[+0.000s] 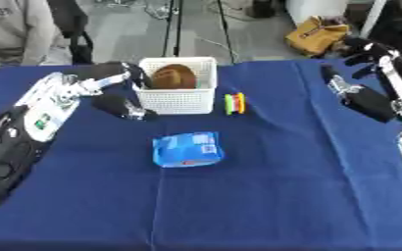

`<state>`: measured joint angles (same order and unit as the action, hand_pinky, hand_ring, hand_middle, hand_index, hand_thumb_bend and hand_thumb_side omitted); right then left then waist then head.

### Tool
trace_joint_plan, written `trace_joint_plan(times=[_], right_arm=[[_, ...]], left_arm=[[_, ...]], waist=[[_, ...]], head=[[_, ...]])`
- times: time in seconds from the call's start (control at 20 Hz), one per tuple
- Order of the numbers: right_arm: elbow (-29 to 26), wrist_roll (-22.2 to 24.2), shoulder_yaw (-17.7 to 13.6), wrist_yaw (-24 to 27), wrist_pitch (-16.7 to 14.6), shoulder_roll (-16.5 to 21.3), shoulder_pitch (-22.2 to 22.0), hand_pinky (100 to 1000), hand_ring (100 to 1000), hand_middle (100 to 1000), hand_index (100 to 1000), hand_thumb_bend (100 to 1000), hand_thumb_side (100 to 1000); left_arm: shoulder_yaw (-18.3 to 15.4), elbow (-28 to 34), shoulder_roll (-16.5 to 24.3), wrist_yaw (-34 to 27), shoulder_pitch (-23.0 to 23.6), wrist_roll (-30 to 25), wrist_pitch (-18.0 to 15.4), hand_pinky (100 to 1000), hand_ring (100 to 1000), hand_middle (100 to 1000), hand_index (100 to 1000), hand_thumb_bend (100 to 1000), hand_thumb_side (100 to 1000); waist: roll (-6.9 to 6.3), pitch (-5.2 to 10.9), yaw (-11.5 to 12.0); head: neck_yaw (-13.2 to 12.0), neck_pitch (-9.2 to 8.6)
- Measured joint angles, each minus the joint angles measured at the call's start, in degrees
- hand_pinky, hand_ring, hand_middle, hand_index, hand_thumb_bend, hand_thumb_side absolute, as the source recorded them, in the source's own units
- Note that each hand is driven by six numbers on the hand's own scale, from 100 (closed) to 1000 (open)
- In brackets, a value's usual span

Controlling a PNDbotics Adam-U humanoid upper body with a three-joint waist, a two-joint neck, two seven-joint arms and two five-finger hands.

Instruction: Pick up objects on the table and place them in the box.

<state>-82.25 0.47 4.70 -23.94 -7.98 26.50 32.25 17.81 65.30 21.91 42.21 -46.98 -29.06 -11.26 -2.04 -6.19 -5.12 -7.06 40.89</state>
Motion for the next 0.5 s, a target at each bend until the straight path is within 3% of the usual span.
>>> trace_joint_plan(times=[0.5], right_arm=[[0.00, 0.02, 0.32, 0.00, -0.01, -0.06, 0.07, 636, 748, 741, 918, 424, 658]], left_arm=[[2.14, -3.53, -3.03, 8.76, -1.24, -6.52, -5.79, 762, 811, 722, 809, 875, 731]], waist=[[0.01, -0.14, -0.77]], head=[[-0.37, -0.01]])
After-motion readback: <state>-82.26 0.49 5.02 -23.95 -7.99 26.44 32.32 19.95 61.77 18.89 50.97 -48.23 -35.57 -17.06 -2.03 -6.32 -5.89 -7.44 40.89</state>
